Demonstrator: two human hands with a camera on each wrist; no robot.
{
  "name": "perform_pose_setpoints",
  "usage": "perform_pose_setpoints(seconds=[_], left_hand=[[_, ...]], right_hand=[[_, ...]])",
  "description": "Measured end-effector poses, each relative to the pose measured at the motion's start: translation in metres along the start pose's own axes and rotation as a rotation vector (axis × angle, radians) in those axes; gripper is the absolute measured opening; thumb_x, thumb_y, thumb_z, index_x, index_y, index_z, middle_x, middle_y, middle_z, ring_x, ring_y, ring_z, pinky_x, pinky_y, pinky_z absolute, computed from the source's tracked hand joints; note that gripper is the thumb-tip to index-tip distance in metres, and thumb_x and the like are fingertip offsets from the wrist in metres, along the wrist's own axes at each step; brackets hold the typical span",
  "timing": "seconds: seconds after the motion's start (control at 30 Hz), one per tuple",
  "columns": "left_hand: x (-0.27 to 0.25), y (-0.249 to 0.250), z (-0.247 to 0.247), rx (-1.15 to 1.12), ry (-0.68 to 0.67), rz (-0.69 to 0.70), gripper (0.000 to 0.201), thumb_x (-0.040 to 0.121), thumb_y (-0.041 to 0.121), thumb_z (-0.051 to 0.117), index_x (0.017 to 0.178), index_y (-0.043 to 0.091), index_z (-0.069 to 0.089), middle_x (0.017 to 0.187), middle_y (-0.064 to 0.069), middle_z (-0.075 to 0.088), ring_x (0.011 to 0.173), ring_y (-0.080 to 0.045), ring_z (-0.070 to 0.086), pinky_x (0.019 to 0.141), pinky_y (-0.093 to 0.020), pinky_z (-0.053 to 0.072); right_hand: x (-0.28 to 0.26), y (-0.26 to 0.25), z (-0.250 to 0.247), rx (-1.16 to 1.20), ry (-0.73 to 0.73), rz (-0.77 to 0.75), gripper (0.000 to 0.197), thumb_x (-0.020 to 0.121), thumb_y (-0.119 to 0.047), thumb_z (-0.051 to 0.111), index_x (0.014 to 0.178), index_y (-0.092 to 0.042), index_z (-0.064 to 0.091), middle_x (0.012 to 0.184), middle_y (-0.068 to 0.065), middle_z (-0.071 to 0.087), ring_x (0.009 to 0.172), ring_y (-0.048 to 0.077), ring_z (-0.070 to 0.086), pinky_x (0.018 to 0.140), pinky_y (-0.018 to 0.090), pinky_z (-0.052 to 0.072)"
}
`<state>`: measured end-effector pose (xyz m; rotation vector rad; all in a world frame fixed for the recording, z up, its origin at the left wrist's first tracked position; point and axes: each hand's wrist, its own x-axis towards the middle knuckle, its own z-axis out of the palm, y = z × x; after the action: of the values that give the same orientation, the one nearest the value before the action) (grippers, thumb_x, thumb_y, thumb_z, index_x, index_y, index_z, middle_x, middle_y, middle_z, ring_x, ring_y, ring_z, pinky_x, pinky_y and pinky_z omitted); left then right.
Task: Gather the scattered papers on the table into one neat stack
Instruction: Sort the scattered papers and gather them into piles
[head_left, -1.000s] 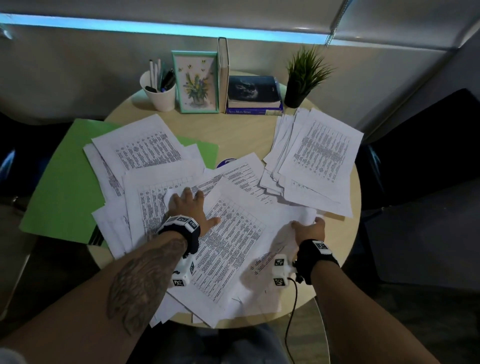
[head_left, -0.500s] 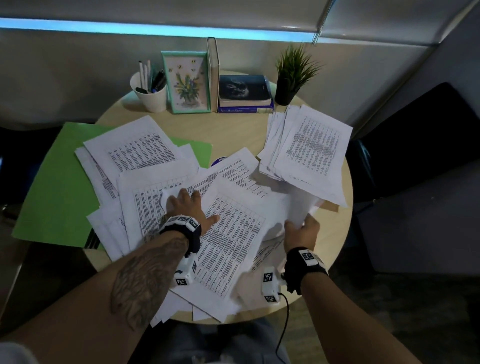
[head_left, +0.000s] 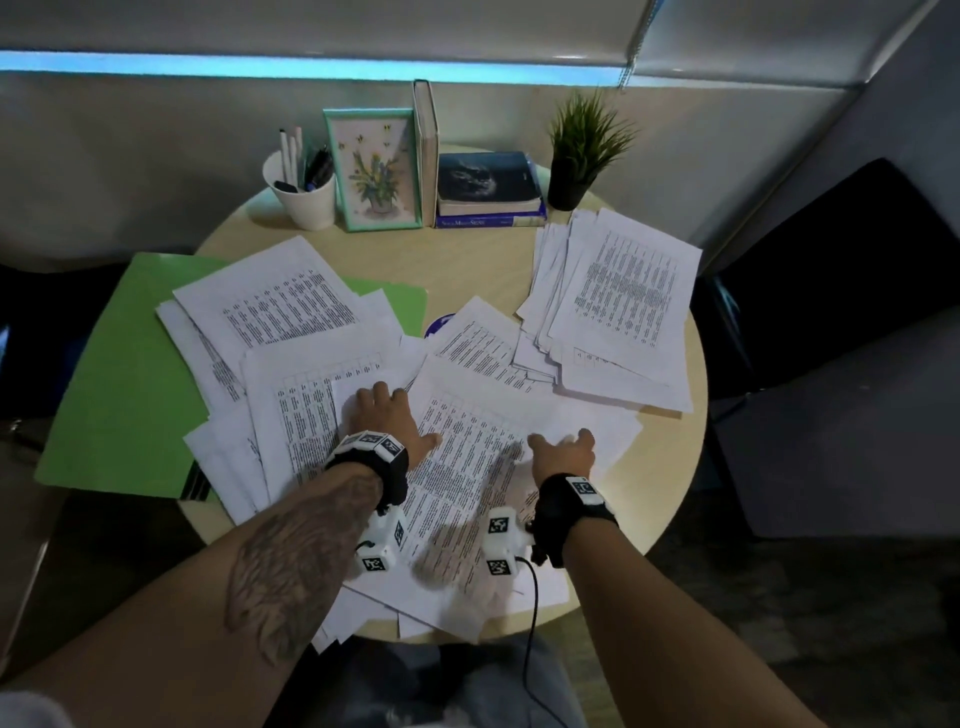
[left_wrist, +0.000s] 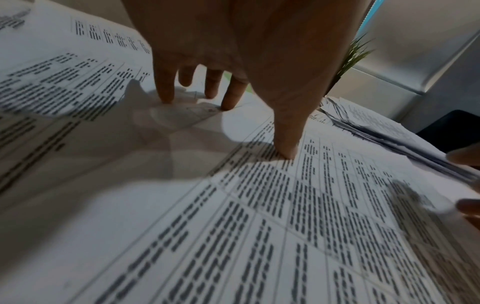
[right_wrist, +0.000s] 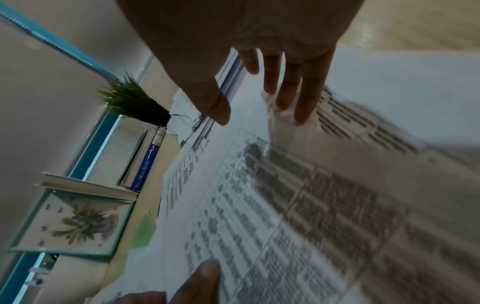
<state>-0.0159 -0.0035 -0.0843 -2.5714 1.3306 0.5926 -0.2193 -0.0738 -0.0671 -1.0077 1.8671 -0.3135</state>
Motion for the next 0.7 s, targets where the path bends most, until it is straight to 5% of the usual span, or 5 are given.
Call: perform_pose_setpoints(seconds=[0.17,0.27,0.43,0.6,0.7], left_hand=[[0.005,-0.003,0.0,0.003,0.004,-0.013,0.107,0.068,0.077,0.058,0.143,0.008,0.025,0.154,-0.017,0.019,0.14,-0.034,0.025,0.114,-0.044,0.027],[0.007,-0.007,-0.006,0.001,-0.014,-0.025,0.109,0.071,0.074,0.061,0.145,0.006,0.021,0.148,-0.015,0.03,0.132,-0.034,0.035,0.107,-0.045,0.033],[0.006,-0.013,-0.014,-0.088,-0.098,-0.062,0.09,0.071,0.064,0.069,0.137,0.011,0.036,0.14,-0.012,0.041,0.13,-0.036,0.035,0.102,-0.048,0.035],[0.012,-0.026,-0.021,-0.482,-0.173,-0.081,0.04,0.08,0.029,0.065,0.116,0.013,0.06,0.116,-0.014,0.066,0.103,-0.034,0.059,0.092,-0.042,0.05],[0.011,-0.037,-0.031,-0.671,-0.159,-0.095,0.046,0.083,0.006,0.061,0.129,0.01,0.058,0.121,-0.014,0.065,0.108,-0.032,0.061,0.09,-0.032,0.048]], right_hand=[[-0.015,0.013,0.01,-0.082,0.108,0.078,0.087,0.081,-0.031,0.069,0.15,-0.013,0.021,0.153,0.012,0.027,0.136,0.039,0.034,0.108,0.05,0.035],[-0.02,0.018,0.023,0.012,0.062,0.023,0.083,0.085,-0.024,0.066,0.152,-0.012,0.019,0.156,0.011,0.024,0.139,0.036,0.032,0.111,0.045,0.032],[-0.021,0.007,0.025,0.128,-0.039,-0.042,0.074,0.091,-0.012,0.058,0.152,-0.02,0.017,0.148,0.015,0.04,0.127,0.035,0.048,0.096,0.034,0.04],[-0.014,0.002,0.023,0.14,-0.09,-0.086,0.075,0.088,-0.01,0.063,0.15,-0.018,0.021,0.141,0.016,0.048,0.121,0.035,0.053,0.097,0.038,0.044],[-0.012,0.007,0.028,0.169,-0.141,-0.067,0.082,0.086,-0.016,0.067,0.151,-0.017,0.018,0.148,0.014,0.039,0.126,0.035,0.049,0.103,0.044,0.044]])
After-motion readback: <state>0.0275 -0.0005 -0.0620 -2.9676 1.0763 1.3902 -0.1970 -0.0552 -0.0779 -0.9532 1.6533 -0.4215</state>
